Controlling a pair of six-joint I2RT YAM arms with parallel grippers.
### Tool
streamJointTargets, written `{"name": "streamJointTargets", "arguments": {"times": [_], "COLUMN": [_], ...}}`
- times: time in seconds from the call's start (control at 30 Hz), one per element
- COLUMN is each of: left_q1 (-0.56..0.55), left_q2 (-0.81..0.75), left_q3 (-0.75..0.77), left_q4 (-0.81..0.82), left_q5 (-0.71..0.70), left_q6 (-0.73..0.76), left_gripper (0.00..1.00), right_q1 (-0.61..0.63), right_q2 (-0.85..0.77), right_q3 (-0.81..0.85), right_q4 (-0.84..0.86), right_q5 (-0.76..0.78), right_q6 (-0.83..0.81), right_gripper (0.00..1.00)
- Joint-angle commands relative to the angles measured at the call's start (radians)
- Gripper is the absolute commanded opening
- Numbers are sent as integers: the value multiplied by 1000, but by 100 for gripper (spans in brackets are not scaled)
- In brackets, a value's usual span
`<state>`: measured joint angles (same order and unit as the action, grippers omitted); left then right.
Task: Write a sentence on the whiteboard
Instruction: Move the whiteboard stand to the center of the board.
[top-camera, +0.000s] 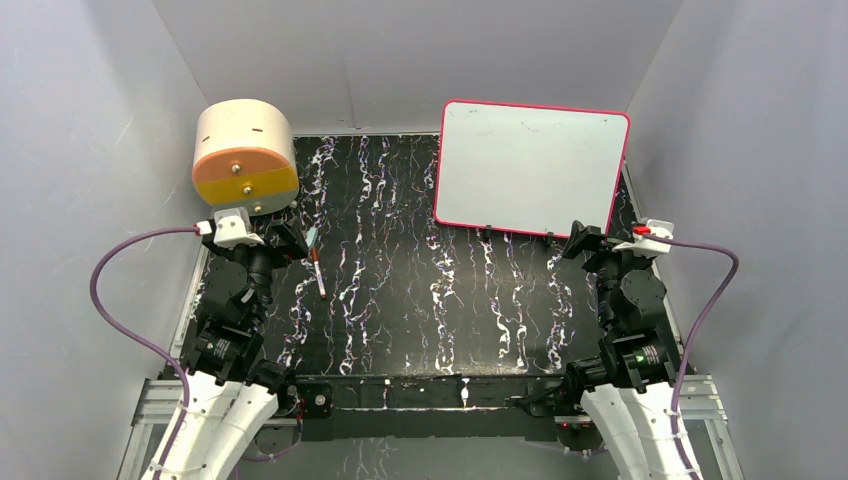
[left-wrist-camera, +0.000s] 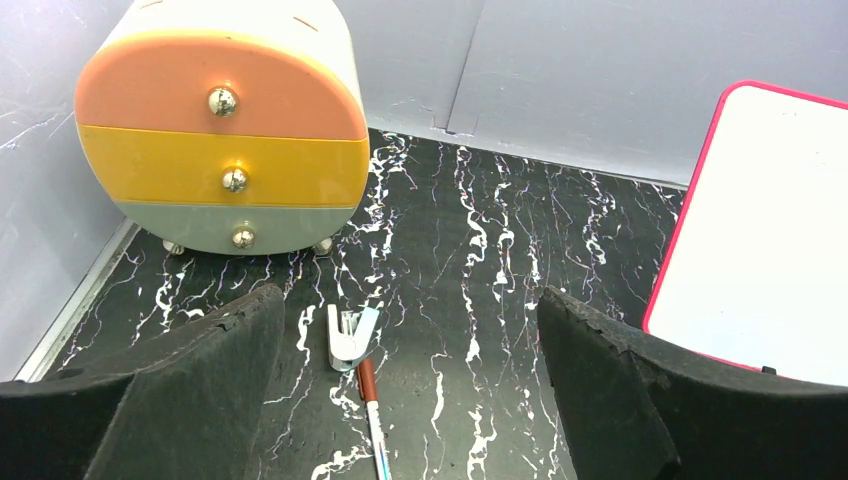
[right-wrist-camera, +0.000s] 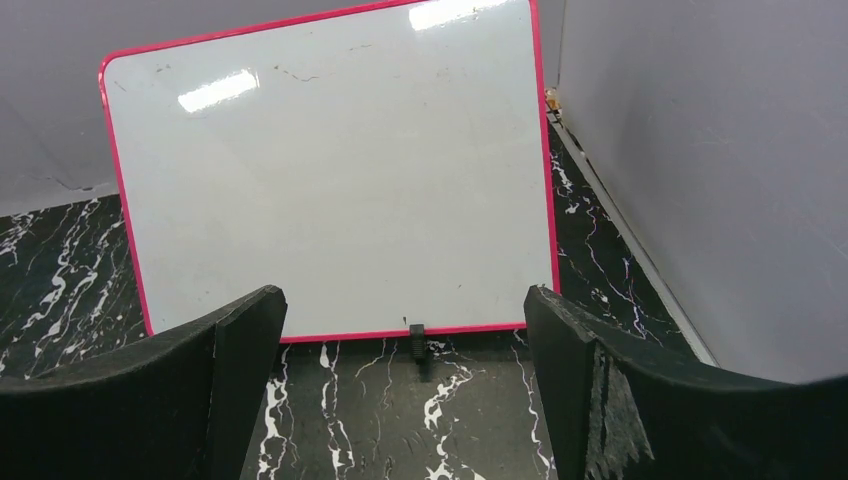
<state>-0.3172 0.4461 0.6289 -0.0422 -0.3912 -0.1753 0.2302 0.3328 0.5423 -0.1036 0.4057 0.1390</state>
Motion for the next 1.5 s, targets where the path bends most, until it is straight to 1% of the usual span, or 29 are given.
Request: {"name": "streamJointTargets", "arguments": {"times": [0.0,0.23,0.4,0.5,0.67,0.73,0.83,0.9,1.03,1.1,1.23,1.33,1.47], "left_q1": [5,5,5,6,5,5,5,5,6,6,6,6,5], "left_q2": [-14,-19,-15,3,31,35,46,53,58,55,52,54,59], "left_q3": [8,4,19,45,42,37,29,27,27,24,22,22,21], "left_q4": [8,9,-39,-82,-130,-137,-132,-127,-128,-127,-124,-122,-122], "left_q5": [-12,-9,-12,-4,25,63,77,83,69,59,60,60,67], "left_q6": [-1,-10,-32,-47,-69,-54,-48,-36,-21,-20,-14,-13,-9], "left_gripper": [95,96,95,95,95,95,95,95,95,95,95,95,95], "right_q1": [0,1,0,1,0,1,2,13,91,131,209,248,291], "right_q2": [0,104,198,299,497,564,674,736,862,932,1048,1121,1214], "right_q3": [43,107,153,187,250,265,277,270,292,308,360,394,450], "right_q4": [34,-24,-84,-112,-140,-133,-126,-92,-76,-66,-56,-37,-22], "right_q5": [0,-59,-100,-141,-208,-227,-248,-269,-185,-156,-52,-21,25], "right_q6": [6,58,109,138,209,230,264,289,319,335,358,367,381], "right_gripper": [99,99,99,99,99,99,99,99,98,95,91,86,78]}}
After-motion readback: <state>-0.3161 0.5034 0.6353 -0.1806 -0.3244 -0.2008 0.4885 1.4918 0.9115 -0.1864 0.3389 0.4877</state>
